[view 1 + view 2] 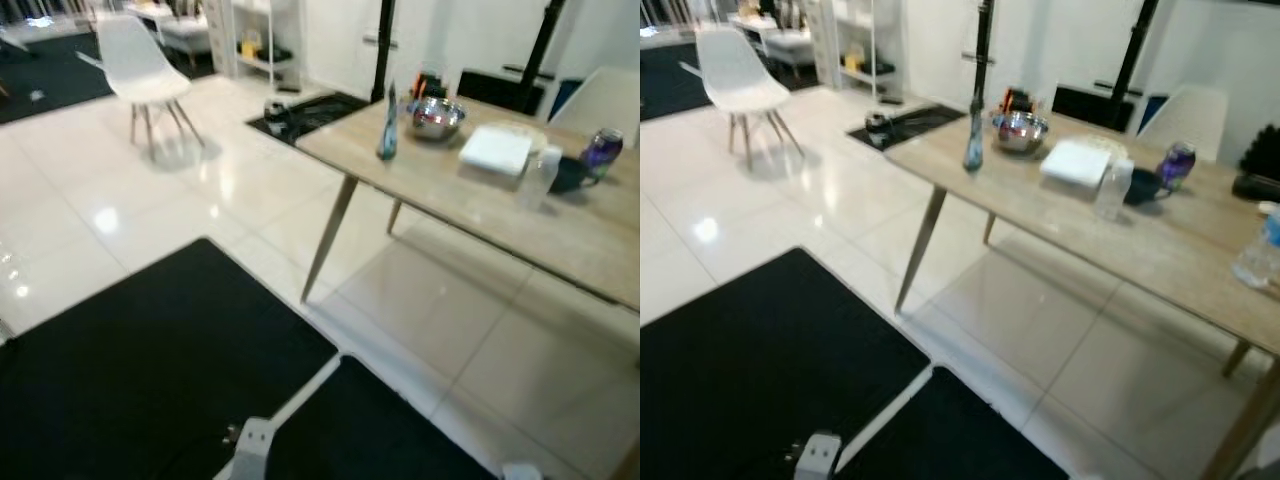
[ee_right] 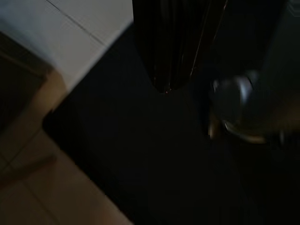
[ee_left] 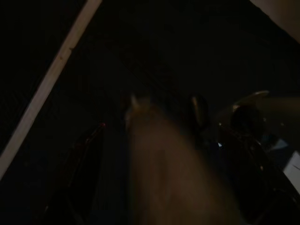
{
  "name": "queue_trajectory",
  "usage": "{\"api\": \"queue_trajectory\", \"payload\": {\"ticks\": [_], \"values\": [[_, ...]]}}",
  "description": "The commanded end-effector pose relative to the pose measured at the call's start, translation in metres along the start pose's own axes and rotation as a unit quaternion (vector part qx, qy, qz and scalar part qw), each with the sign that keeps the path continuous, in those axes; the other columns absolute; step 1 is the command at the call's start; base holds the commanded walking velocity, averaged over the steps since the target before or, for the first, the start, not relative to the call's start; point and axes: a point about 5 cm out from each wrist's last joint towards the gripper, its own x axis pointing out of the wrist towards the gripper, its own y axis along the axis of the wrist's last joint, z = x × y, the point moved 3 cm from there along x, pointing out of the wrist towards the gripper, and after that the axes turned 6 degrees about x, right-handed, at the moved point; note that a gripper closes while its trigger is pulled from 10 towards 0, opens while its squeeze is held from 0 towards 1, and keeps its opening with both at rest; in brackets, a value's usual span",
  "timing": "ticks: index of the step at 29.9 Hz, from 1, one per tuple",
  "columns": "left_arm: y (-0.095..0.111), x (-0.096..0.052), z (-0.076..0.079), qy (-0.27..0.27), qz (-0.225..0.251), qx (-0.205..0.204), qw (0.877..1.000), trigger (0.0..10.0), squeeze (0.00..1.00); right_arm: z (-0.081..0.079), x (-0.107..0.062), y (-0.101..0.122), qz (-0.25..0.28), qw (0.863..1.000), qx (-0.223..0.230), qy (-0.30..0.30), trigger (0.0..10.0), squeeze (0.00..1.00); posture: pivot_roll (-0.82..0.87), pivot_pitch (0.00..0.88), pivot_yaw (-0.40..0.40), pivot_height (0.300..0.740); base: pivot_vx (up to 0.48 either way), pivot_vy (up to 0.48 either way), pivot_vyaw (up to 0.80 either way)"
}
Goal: Restocking fridge
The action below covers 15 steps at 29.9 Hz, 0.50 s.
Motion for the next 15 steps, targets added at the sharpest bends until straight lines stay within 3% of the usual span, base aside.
{"api": "queue_trajectory", "payload": {"ticks": [1,15], "values": [[0.0005,-0.0001,-0.0022,0.001,-0.006,0.007,1.000,10.0,0.00,-0.0017,-0.0001,-0.0025,-0.003,1.000,0.004,0.001,10.0,0.00,-0.07,0.000,-0.003,0.740,0.480,0.000,-0.79],[0.0005,-0.0004,-0.0036,0.003,-0.006,0.008,1.000,10.0,0.00,-0.0012,-0.0001,-0.0034,-0.006,1.000,0.003,-0.002,10.0,0.00,-0.06,0.000,-0.007,0.740,0.435,0.000,-0.79]]}}
